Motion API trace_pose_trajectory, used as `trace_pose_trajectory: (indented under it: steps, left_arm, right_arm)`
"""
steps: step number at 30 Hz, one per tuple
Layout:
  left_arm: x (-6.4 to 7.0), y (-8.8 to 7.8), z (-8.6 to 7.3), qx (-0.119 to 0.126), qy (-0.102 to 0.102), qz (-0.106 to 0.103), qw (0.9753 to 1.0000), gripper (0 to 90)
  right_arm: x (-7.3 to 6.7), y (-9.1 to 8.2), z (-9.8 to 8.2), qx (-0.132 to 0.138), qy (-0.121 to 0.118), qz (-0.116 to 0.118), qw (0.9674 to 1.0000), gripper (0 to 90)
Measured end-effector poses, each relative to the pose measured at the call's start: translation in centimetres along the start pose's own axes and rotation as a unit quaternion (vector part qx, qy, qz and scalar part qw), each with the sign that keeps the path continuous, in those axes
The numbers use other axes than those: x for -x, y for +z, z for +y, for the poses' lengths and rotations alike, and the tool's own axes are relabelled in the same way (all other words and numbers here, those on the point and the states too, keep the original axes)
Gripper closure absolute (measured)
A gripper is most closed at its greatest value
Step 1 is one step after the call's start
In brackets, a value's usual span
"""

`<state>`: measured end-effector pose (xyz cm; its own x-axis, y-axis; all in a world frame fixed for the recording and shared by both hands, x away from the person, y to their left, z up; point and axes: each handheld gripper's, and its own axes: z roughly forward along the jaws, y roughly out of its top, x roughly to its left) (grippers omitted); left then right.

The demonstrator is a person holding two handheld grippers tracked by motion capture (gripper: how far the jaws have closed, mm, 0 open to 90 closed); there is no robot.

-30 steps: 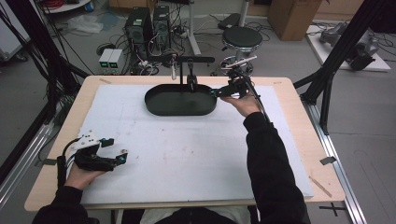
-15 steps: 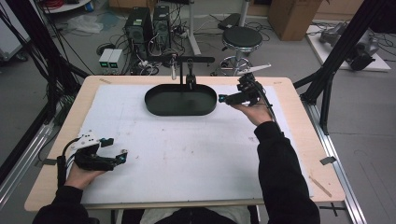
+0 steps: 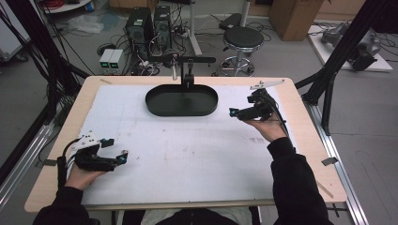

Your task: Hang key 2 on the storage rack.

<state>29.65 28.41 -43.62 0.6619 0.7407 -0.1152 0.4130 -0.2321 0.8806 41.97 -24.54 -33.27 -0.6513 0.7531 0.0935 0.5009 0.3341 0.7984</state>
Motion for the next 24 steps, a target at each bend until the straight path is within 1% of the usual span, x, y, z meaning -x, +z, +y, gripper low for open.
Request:
trace_pose_trajectory:
  steps: [1,7,9,10,13,14,17,18,19,20,21,24]
  left_arm:
    - [0.0,0.0,0.0,-0.001,0.000,0.000,1.0000,12.3]
    - [0.0,0.1,0.0,-0.001,0.000,-0.001,1.0000,12.3]
    - [0.0,0.1,0.0,-0.002,0.001,-0.001,1.0000,12.3]
    - [0.0,0.1,0.0,-0.003,0.002,-0.002,1.0000,12.3]
    - [0.0,0.0,0.0,-0.004,0.004,-0.002,1.0000,12.3]
    - [0.0,0.0,0.0,-0.004,0.004,-0.001,1.0000,12.3]
    - [0.0,0.0,0.0,-0.003,0.002,-0.001,1.0000,12.3]
    - [0.0,0.1,0.0,-0.004,0.002,0.000,1.0000,12.3]
    - [0.0,0.1,0.0,-0.005,0.003,0.000,1.0000,12.3]
    - [0.0,0.1,0.0,-0.005,0.001,0.000,1.0000,12.3]
    - [0.0,0.1,-0.1,-0.006,0.002,0.000,1.0000,12.3]
    - [0.0,0.0,-0.1,-0.009,0.004,-0.003,0.9999,12.3]
  right_arm:
    - [0.1,-0.1,-0.3,0.001,0.000,-0.005,1.0000,0.8]
    - [0.6,-0.9,-2.4,0.004,0.013,-0.014,0.9998,0.7]
    - [0.9,-0.9,-3.1,0.006,0.020,-0.026,0.9994,0.7]
    - [1.1,-1.0,-3.5,0.004,0.027,-0.029,0.9992,0.7]
    - [1.5,-1.2,-4.6,0.009,0.038,-0.029,0.9988,0.7]
    - [1.7,-1.2,-4.9,0.011,0.037,-0.031,0.9988,0.7]
    - [1.9,-1.4,-6.0,0.021,0.042,-0.027,0.9985,0.7]
    - [1.9,-1.5,-6.2,0.017,0.042,-0.028,0.9986,0.7]
    - [1.9,-1.5,-6.5,0.019,0.040,-0.029,0.9986,0.7]
    - [1.8,-1.6,-6.8,0.023,0.043,-0.026,0.9985,0.7]
    - [1.8,-1.7,-7.1,0.025,0.039,-0.024,0.9987,0.7]
    - [1.6,-1.9,-7.9,0.024,0.037,-0.024,0.9987,0.7]
